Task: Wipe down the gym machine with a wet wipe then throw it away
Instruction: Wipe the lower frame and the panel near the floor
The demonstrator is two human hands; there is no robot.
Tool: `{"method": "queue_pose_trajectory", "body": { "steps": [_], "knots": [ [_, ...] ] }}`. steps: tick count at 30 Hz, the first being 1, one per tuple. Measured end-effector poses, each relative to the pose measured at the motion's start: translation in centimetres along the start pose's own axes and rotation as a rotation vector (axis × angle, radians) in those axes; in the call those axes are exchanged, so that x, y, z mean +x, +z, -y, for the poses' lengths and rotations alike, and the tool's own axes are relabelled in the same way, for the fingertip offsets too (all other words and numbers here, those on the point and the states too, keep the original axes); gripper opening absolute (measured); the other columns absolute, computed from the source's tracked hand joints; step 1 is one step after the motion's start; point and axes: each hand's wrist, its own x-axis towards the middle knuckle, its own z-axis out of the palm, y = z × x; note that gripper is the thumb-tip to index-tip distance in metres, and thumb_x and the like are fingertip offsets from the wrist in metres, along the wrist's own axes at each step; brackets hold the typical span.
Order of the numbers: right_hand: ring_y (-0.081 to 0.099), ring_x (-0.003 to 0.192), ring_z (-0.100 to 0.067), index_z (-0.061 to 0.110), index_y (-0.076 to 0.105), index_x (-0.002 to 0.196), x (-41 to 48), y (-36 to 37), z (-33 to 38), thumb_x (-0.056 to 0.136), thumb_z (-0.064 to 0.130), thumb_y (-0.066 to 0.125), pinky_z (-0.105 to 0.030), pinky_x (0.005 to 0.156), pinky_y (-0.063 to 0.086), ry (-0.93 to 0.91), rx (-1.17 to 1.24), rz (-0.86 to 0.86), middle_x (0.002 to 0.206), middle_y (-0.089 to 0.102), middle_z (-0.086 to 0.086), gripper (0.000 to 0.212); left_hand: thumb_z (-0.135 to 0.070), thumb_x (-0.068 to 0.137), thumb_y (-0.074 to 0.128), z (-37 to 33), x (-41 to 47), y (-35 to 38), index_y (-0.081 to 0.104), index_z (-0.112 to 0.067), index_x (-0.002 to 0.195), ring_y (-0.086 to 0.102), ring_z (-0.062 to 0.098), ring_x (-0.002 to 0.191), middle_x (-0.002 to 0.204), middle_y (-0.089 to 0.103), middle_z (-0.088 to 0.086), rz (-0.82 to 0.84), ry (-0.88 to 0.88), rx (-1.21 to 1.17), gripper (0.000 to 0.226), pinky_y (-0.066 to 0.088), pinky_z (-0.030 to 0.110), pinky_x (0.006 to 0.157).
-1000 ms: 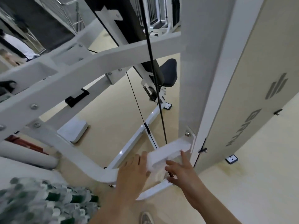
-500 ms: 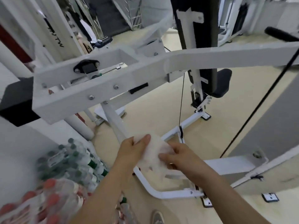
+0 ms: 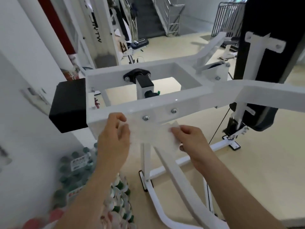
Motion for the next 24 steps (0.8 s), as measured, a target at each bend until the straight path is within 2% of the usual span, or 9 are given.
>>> {"method": "queue_pose_trajectory", "body": {
  "steps": [3, 6, 8, 11, 13, 15, 17, 20, 24],
  "knots": [
    [0.034, 0.066, -0.015, -0.014, 0.052, 0.085, 2.5, 4.2, 1.8, 0.092, 0.015, 0.058, -0.029, 0.060, 0.030, -0.137, -0.073, -0.033, 0.070, 0.038, -0.011, 0.031, -0.013, 0.094, 0.051, 1.6, 3.9, -1.3, 0.064, -0.014, 0.092, 0.056, 0.020, 0.060, 0.084, 0.059, 0.002, -0.132, 0.321, 0.462, 0.013, 0.033, 0.014, 0.052],
    [0.036, 0.063, -0.014, -0.010, 0.050, 0.080, 4.0, 6.5, 1.4, 0.087, 0.012, 0.057, -0.031, 0.060, 0.033, -0.168, -0.137, -0.095, 0.071, 0.041, -0.022, 0.024, -0.015, 0.089, 0.057, 2.1, 5.4, -0.9, 0.068, -0.010, 0.091, 0.054, 0.025, 0.059, 0.086, 0.062, 0.008, -0.114, 0.409, 0.795, 0.012, 0.042, 0.027, 0.050],
    [0.033, 0.056, -0.011, -0.001, 0.050, 0.072, 4.4, 6.6, 0.9, 0.086, 0.010, 0.058, -0.026, 0.057, 0.032, -0.176, -0.166, -0.142, 0.059, 0.039, -0.004, 0.019, -0.025, 0.092, 0.049, 1.6, 5.6, 0.1, 0.065, -0.011, 0.094, 0.052, 0.027, 0.077, 0.090, 0.060, 0.007, -0.050, 0.446, 0.920, 0.021, 0.041, 0.038, 0.063],
    [0.048, 0.059, -0.004, 0.017, 0.058, 0.088, 4.3, 6.0, 0.5, 0.086, 0.013, 0.061, -0.020, 0.060, 0.036, -0.231, -0.321, -0.211, 0.067, 0.055, 0.011, 0.005, -0.044, 0.095, 0.033, 1.5, 6.3, 1.9, 0.059, -0.011, 0.122, 0.053, 0.028, 0.106, 0.116, 0.061, 0.008, 0.099, 0.415, 0.932, 0.049, 0.040, 0.045, 0.091],
    [0.055, 0.086, -0.009, 0.019, 0.056, 0.111, 4.4, 5.1, 0.2, 0.083, 0.010, 0.064, -0.019, 0.072, 0.040, -0.394, -0.563, -0.382, 0.097, 0.058, 0.005, 0.031, -0.043, 0.097, 0.034, 1.8, 6.9, 4.0, 0.052, -0.007, 0.134, 0.054, 0.030, 0.118, 0.128, 0.059, 0.013, 0.164, 0.499, 0.921, 0.055, 0.034, 0.051, 0.106],
    [0.050, 0.111, -0.022, 0.012, 0.051, 0.130, 4.4, 4.3, 0.6, 0.078, 0.003, 0.063, -0.024, 0.088, 0.041, -0.637, -0.803, -0.503, 0.123, 0.051, -0.007, 0.054, -0.037, 0.094, 0.048, 1.3, 7.3, 6.5, 0.052, -0.004, 0.135, 0.055, 0.032, 0.121, 0.131, 0.058, 0.017, 0.187, 0.601, 0.897, 0.053, 0.034, 0.052, 0.109],
    [0.041, 0.133, -0.025, 0.010, 0.044, 0.142, 4.8, 3.6, 0.8, 0.082, 0.004, 0.050, -0.034, 0.102, 0.037, -0.774, -0.968, -0.414, 0.144, 0.043, -0.010, 0.061, -0.031, 0.088, 0.059, -0.5, 7.5, 8.8, 0.046, -0.003, 0.140, 0.049, 0.034, 0.129, 0.140, 0.051, 0.020, 0.272, 0.653, 0.865, 0.061, 0.032, 0.052, 0.112],
    [0.024, 0.147, -0.014, 0.013, 0.034, 0.150, 6.0, 2.2, 1.2, 0.083, 0.011, 0.033, -0.038, 0.113, 0.029, -0.826, -1.089, -0.180, 0.158, 0.029, -0.001, 0.067, -0.026, 0.095, 0.038, -2.2, 7.7, 10.2, 0.025, -0.004, 0.150, 0.030, 0.034, 0.142, 0.152, 0.033, 0.022, 0.355, 0.732, 0.944, 0.061, 0.018, 0.053, 0.117],
    [0.017, 0.148, -0.011, 0.015, 0.026, 0.154, 7.7, 1.6, 0.2, 0.086, 0.011, 0.049, -0.049, 0.117, 0.022, -0.798, -1.300, -0.146, 0.160, 0.023, 0.001, 0.072, -0.017, 0.087, 0.044, 0.4, 7.4, 7.7, 0.051, -0.005, 0.137, 0.050, 0.031, 0.130, 0.139, 0.053, 0.016, 0.237, 0.722, 0.860, 0.052, 0.034, 0.058, 0.109]
  ]
}}
